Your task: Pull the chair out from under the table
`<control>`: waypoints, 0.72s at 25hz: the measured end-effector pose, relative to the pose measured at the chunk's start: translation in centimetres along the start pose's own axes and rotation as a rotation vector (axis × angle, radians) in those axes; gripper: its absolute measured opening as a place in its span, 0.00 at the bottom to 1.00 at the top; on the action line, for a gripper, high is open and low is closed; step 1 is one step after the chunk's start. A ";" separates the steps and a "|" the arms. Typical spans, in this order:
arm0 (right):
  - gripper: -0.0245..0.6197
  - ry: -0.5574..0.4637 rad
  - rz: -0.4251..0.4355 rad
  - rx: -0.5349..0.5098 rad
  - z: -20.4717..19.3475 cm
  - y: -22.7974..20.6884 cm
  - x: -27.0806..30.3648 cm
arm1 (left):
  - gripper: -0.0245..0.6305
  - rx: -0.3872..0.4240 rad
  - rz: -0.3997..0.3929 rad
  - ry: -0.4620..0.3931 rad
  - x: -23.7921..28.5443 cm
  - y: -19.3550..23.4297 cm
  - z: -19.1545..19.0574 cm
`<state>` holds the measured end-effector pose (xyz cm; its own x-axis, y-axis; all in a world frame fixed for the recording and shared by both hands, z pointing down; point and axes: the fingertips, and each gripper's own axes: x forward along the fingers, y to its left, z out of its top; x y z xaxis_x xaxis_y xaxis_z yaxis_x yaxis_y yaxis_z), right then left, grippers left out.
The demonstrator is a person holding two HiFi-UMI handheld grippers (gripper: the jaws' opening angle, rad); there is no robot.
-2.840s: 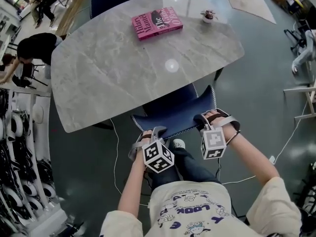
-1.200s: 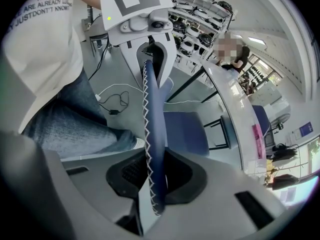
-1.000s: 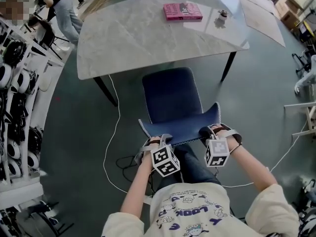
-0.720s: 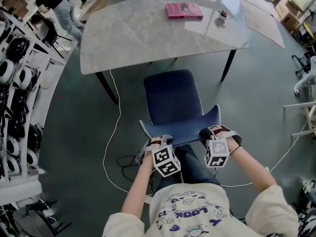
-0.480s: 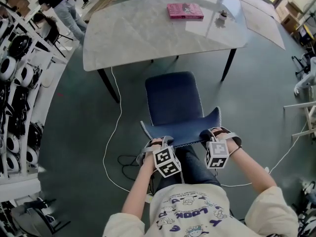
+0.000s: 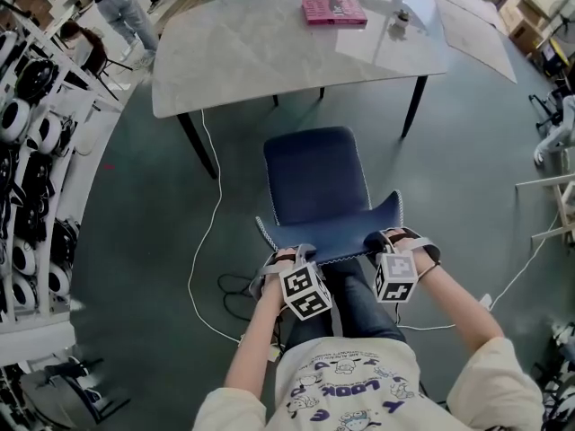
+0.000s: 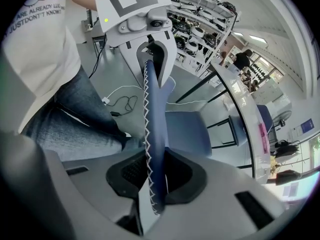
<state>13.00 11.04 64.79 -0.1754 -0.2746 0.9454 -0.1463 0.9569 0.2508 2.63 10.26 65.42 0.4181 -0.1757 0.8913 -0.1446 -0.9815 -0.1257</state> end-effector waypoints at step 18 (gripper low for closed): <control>0.15 -0.008 0.010 -0.012 -0.4 3.2 -0.6 | 0.18 -0.022 0.005 0.026 -0.5 -3.5 -0.5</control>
<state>13.01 14.30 65.05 -0.1845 -0.2661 0.9461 -0.1328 0.9606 0.2442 2.51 13.80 65.66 0.3935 -0.1778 0.9019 -0.1666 -0.9787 -0.1203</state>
